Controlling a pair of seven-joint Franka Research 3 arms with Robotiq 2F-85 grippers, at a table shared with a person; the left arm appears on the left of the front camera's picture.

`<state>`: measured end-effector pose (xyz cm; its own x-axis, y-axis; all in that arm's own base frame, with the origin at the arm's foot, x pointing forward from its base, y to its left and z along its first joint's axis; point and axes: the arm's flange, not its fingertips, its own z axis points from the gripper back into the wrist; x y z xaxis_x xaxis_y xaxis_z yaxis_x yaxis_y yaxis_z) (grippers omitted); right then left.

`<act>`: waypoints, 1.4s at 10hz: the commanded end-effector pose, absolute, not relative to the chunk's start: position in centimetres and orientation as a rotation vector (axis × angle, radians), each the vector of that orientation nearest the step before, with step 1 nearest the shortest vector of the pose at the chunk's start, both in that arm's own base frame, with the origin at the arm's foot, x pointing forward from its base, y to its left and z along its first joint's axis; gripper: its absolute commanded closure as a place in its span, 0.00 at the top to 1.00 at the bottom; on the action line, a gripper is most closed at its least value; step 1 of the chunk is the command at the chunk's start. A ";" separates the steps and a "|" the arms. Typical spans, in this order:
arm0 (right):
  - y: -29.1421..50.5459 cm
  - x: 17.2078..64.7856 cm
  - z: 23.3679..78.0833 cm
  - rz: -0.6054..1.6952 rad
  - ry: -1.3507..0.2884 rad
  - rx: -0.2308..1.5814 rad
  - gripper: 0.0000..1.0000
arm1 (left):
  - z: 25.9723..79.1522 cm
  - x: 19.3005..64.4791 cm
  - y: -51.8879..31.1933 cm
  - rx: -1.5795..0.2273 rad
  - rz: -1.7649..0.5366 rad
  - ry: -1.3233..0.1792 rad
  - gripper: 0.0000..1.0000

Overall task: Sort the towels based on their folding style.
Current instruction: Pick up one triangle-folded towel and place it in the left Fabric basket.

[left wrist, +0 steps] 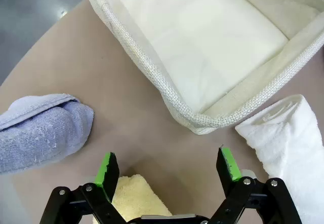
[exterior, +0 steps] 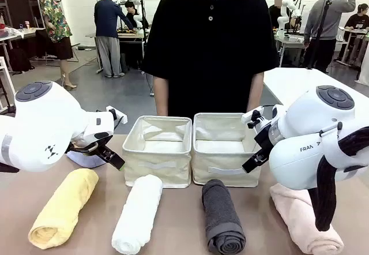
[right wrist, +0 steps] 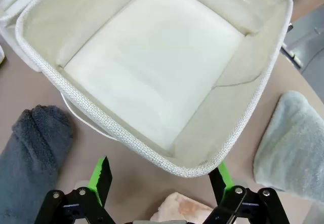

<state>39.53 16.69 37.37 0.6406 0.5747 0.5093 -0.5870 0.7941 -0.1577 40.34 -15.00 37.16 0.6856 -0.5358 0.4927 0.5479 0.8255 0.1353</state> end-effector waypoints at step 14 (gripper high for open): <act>16.7 39.5 37.4 0.662 -0.573 0.023 1.00 | 37.2 40.3 -15.0 -0.023 -0.607 -0.545 1.00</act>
<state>39.53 16.68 37.37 0.6404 0.5749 0.5092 -0.5870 0.7940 -0.1581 40.33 -15.00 37.16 0.6856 -0.5359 0.4927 0.5480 0.8255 0.1352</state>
